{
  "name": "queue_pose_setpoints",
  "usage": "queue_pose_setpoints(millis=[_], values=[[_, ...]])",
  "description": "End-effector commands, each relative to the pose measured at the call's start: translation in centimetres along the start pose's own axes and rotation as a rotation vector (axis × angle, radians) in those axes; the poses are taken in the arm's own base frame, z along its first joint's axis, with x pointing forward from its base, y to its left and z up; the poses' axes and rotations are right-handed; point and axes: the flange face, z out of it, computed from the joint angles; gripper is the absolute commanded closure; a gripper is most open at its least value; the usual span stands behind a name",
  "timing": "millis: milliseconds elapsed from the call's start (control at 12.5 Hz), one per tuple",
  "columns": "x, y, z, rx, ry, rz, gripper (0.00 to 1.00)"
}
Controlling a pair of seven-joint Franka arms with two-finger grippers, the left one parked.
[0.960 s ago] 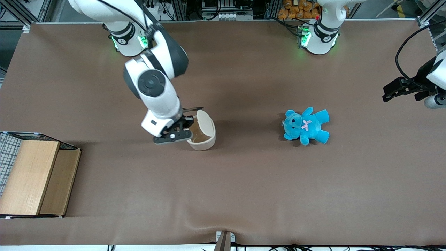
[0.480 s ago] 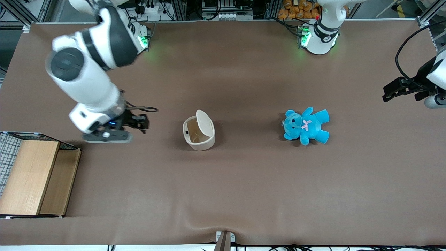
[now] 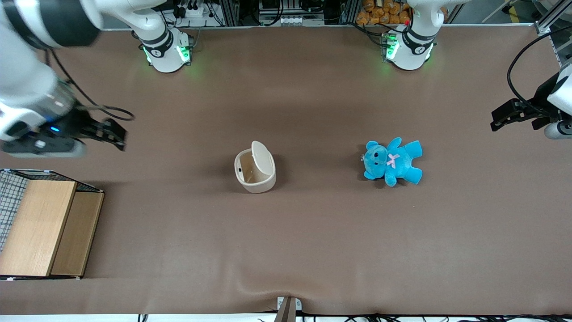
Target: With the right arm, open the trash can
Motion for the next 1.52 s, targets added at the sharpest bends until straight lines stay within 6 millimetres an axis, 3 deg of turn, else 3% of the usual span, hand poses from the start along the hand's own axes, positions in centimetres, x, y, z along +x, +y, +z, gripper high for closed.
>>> queue_pose_setpoints(millis=[0, 320, 1440], values=[[-2.6, 4.0, -1.2, 0.046, -0.008, -0.026, 0.00], [-3.9, 7.7, -1.8, 0.055, -0.018, -0.050, 0.00], [-4.0, 7.8, -1.8, 0.061, -0.026, -0.049, 0.00]])
